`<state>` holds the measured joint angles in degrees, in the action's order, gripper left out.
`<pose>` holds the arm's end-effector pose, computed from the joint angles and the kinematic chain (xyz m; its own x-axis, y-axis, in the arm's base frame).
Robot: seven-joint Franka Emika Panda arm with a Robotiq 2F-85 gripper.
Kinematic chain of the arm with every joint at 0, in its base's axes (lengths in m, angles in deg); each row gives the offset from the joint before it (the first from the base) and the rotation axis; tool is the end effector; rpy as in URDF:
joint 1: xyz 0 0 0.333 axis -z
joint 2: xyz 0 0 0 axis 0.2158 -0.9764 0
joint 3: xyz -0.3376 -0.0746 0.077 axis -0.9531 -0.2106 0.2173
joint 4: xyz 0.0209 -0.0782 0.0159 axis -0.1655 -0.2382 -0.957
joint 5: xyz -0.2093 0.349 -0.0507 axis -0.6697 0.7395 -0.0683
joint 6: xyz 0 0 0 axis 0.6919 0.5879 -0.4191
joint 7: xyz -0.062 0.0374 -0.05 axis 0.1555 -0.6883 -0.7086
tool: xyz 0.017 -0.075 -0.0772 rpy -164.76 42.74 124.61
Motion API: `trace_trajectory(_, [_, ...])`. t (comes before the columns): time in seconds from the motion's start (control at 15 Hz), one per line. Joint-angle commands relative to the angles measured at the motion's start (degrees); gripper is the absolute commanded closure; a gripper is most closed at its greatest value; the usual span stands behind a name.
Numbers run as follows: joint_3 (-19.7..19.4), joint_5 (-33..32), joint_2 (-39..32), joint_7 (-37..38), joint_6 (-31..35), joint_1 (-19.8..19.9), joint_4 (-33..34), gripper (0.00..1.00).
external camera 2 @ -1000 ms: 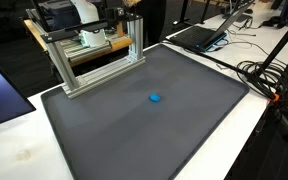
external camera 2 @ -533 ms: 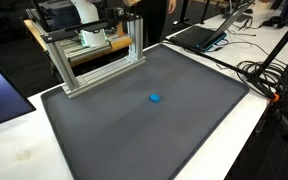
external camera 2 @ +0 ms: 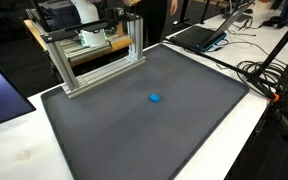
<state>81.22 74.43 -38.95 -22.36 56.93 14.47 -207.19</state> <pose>0.3517 -0.0029 0.5273 0.9922 0.0816 0.0947 0.0669 -0.9864 0.1499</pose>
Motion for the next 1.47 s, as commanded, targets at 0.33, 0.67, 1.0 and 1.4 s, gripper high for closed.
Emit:
trace_trajectory(0.33, [0.33, -0.38, -0.05, 2.3, 0.86, -1.05, -0.93, 0.0])
trace_trajectory(0.67, [-0.61, 1.08, 0.08, 1.9, 4.17, -1.62, -3.23, 0.0])
trace_trajectory(1.0, [-0.78, 1.29, -0.26, 1.82, 6.57, -1.88, -5.95, 0.0])
trace_trajectory(1.4, [-1.57, 2.38, -0.68, 1.84, 8.19, -2.01, -8.0, 0.11])
